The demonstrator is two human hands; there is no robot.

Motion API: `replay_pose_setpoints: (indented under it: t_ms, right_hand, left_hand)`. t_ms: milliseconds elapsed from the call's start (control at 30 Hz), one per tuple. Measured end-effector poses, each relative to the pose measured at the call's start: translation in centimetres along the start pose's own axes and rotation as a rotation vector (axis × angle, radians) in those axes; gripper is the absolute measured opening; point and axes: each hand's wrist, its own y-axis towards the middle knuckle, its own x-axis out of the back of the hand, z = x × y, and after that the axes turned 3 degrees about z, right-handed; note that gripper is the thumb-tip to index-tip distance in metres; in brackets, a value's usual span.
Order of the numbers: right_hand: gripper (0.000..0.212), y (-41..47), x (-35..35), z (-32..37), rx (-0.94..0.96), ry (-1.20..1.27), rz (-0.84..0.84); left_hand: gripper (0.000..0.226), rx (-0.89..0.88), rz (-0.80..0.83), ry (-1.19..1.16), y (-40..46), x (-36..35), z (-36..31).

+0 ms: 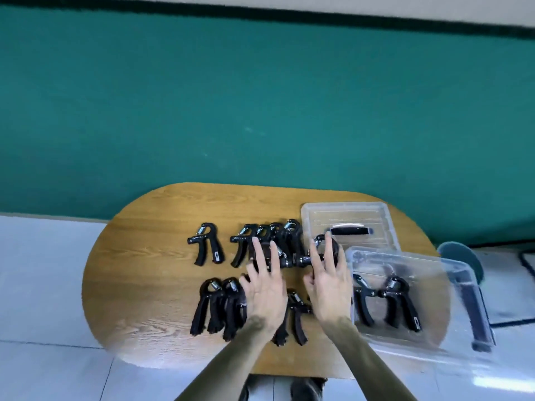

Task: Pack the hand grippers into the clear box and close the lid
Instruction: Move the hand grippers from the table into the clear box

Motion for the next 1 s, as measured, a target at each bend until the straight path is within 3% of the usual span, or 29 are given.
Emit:
replay_pose_setpoints:
  t_ms: [100,267,500,633,1000]
  right_hand:
    - [0.085,-1.3,2.0,-5.7,-0.051,0.025,-0.019]
    - [0.086,-4.1,4.4,-15.1,-0.106,0.062,-0.043]
    - [0.085,-6.4,3.5,-25.0,-0.199,0.12,0.002]
    - [0.074,-6.5,1.1,-28.4,-0.22,0.198,0.038]
    - [0.077,-3.4,-6.4,-32.0,-0.125,0.344,0.212]
  left_hand:
    - [0.088,-0.066,-0.055,0.02,-0.9,-1.2,-6.1]
    - [0.092,-0.118,-0.012,0.052,-2.5,-3.4,-15.5]
    - [0.099,-0.146,0.03,0.09,-3.3,-8.2,-24.2]
    - [0.093,-0.139,0.046,0.124,-2.5,-11.9,-25.8]
    - [0.084,0.016,0.198,0.151,1.9,-18.8,-24.7]
